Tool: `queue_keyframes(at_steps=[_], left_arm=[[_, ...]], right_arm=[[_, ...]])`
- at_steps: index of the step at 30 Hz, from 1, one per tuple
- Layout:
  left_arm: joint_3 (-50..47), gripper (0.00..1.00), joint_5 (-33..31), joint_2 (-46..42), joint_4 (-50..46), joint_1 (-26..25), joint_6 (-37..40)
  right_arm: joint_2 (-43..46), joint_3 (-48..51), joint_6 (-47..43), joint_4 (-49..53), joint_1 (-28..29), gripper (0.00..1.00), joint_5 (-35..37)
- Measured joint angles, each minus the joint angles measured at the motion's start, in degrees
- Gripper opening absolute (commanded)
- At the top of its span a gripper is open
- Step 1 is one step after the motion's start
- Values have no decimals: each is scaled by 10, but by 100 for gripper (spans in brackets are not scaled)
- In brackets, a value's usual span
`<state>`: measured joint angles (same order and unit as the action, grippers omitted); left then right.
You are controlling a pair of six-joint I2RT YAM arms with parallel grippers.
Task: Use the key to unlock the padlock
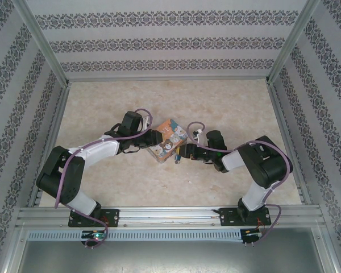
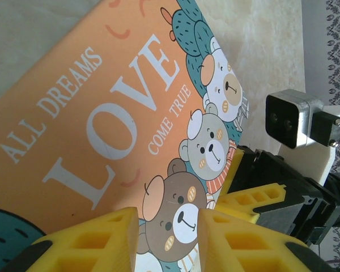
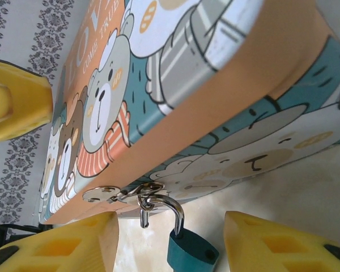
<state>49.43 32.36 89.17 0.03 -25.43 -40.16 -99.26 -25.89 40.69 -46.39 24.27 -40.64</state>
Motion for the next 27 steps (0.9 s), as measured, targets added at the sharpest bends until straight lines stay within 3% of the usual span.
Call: queue_keyframes(at_steps=[27], left_arm=[[-2,32,0,0,0,0,-7]], right_arm=[[-37,0,35,-71,18,32,-19]])
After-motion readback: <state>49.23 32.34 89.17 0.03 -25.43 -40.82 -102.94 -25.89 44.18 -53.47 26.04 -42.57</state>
